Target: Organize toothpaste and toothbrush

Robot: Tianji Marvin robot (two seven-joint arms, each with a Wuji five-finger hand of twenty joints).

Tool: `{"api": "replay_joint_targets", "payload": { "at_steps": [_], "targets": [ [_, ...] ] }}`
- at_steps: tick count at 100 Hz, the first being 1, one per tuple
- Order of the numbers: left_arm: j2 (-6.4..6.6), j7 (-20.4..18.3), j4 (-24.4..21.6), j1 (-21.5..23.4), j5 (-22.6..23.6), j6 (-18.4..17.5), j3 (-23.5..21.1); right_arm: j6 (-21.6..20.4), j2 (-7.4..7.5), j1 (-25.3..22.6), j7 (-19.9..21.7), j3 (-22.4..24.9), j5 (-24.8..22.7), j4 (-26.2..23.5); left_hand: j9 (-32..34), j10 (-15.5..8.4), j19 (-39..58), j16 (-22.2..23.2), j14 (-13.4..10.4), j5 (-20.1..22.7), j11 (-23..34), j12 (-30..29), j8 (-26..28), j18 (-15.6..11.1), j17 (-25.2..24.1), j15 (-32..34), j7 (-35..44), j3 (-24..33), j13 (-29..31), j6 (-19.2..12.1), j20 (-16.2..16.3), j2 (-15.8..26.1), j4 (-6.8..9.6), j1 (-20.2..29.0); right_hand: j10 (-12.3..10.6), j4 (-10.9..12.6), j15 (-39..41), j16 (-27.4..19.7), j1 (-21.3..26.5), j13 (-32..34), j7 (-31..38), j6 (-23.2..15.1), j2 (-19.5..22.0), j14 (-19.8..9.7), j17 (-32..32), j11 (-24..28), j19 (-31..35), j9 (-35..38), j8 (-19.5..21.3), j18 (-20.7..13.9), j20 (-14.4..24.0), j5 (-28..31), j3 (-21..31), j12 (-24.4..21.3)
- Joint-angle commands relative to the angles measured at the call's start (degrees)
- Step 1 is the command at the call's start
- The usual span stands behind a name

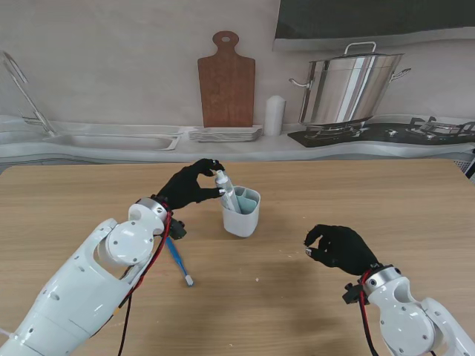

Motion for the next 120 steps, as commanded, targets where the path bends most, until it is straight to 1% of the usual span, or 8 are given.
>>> {"api": "replay_joint_targets", "payload": {
  "at_steps": [1, 20, 27, 37, 57, 67, 80, 120],
  "targets": [
    [1.62, -1.4, -2.2, 1.5, 0.8, 0.4, -1.6, -0.1, -0.19, -0.6, 0.6, 0.0, -0.4, 0.0, -1.4, -1.0, -0.1, -0.8, 0.2, -1.6, -0.9, -2.0, -0.5, -1.0, -0.7, -0.7, -0.1, -1.0, -0.7, 0.1, 0.6, -0.4, 1.64, -1.6, 0.8, -0.4, 0.1, 0.5, 0.1, -0.2, 0.1, -0.5, -0.4, 0.4, -0.5, 0.3, 0.1, -0.7, 0.0, 4.9, 0.9, 0.9, 0.3, 0.4],
    [4.12, -7.2, -7.2, 7.2, 6.2, -1.3, -8.9, -0.3, -0.18, -0.7, 0.5, 0.2, -0.6, 0.0, -1.1, -2.6, -1.1, -1.4, -1.1, -1.3, -0.7, -2.8, -1.3, -1.8, -1.3, -1.3, 0.5, 2.9, -0.2, -0.4, -0.2, -2.0, 1.92, 0.0, 0.9, -0.4, 0.2, 0.6, 0.1, -0.2, 0.1, -0.6, -0.4, 0.3, -0.4, 0.3, 0.2, -1.2, 0.0, 4.9, 1.0, 0.7, 0.4, 0.5],
    [4.99, -9.9, -8.5, 9.3, 7.4, -2.7, -11.6, -0.4, -0.16, -0.7, 0.6, 0.3, -0.6, 0.0, -0.7, -4.5, -1.3, -1.9, -1.7, -1.0, -0.8, -3.4, -1.7, -1.6, -1.4, -1.1, 1.2, 7.3, 0.5, -2.9, -1.0, -4.1, 1.08, 1.9, 0.9, -0.4, 0.3, 0.6, 0.1, -0.1, 0.2, -0.5, -0.4, 0.4, -0.3, 0.4, 0.2, -1.2, 0.0, 4.9, 1.0, 0.6, 0.3, 0.5],
    [6.45, -14.5, -9.9, 12.1, 10.9, -5.5, -15.0, -0.4, -0.11, -0.7, 0.8, 0.3, -0.6, -0.1, 0.0, -7.5, -1.5, -3.0, -4.4, -1.6, -1.5, -4.8, -0.8, -4.2, 0.4, -0.4, 3.4, 13.8, 2.7, -5.4, -2.9, -7.6, 0.08, 3.7, 1.0, -0.3, 0.3, 0.6, 0.1, -0.1, 0.2, -0.4, -0.4, 0.3, -0.3, 0.4, 0.3, -1.3, 0.1, 5.0, 1.0, 0.6, 0.3, 0.6],
    [8.08, -19.4, -8.6, 14.9, 15.1, -11.0, -18.6, -0.7, -0.01, -0.6, 1.2, 0.3, -0.7, -0.2, 0.2, -10.3, -1.8, -3.6, -5.4, -1.7, -2.9, -7.0, -0.3, -4.7, 0.1, -0.2, 4.2, 16.4, 3.1, -8.4, -4.0, -9.1, -1.46, 6.7, 0.9, -0.3, 0.4, 0.7, 0.1, 0.0, 0.1, -0.6, -0.3, 0.4, -0.3, 0.4, 0.3, -1.3, 0.1, 5.0, 1.0, 0.5, 0.3, 0.6],
    [8.74, -20.1, -5.8, 14.7, 18.6, -15.5, -18.8, -0.8, 0.04, -0.6, 1.4, 0.2, -0.8, -0.2, 0.0, -10.4, -2.0, -4.2, -6.2, -1.8, -2.4, -7.3, -1.0, -5.2, 0.1, -0.7, 4.0, 17.6, 3.2, -7.8, -4.3, -9.3, -2.11, 5.7, 0.8, -0.3, 0.4, 0.7, 0.0, 0.0, 0.2, -0.6, -0.3, 0.3, -0.2, 0.5, 0.4, -1.3, 0.1, 4.9, 1.0, 0.5, 0.3, 0.6],
    [9.08, -20.1, -2.7, 13.7, 20.6, -17.9, -17.6, -0.8, 0.08, -0.5, 1.6, 0.2, -0.9, -0.3, 0.5, -10.6, -1.8, -4.4, -6.7, -1.3, -1.6, -7.3, -1.5, -6.4, 1.3, -0.3, 4.5, 19.4, 4.1, -7.1, -4.8, -9.9, -2.21, 6.0, 0.8, -0.2, 0.4, 0.7, 0.1, 0.1, 0.2, -0.6, -0.2, 0.3, -0.1, 0.5, 0.4, -1.4, 0.1, 5.0, 1.0, 0.4, 0.3, 0.6],
    [9.42, -20.2, 3.8, 9.1, 21.9, -18.8, -11.5, -0.6, 0.12, -0.9, 1.9, 0.8, -0.9, -0.5, 6.3, -8.8, 3.6, -3.4, -6.6, -0.3, 2.2, -4.4, -2.5, -8.2, 6.7, 5.0, 5.8, 20.3, 8.6, -7.9, -6.0, -10.4, -3.14, 6.4, 0.7, -0.2, 0.4, 0.7, 0.0, 0.1, 0.2, -0.6, -0.1, 0.3, -0.1, 0.5, 0.4, -1.3, 0.1, 5.0, 1.0, 0.4, 0.2, 0.6]
  ]
}}
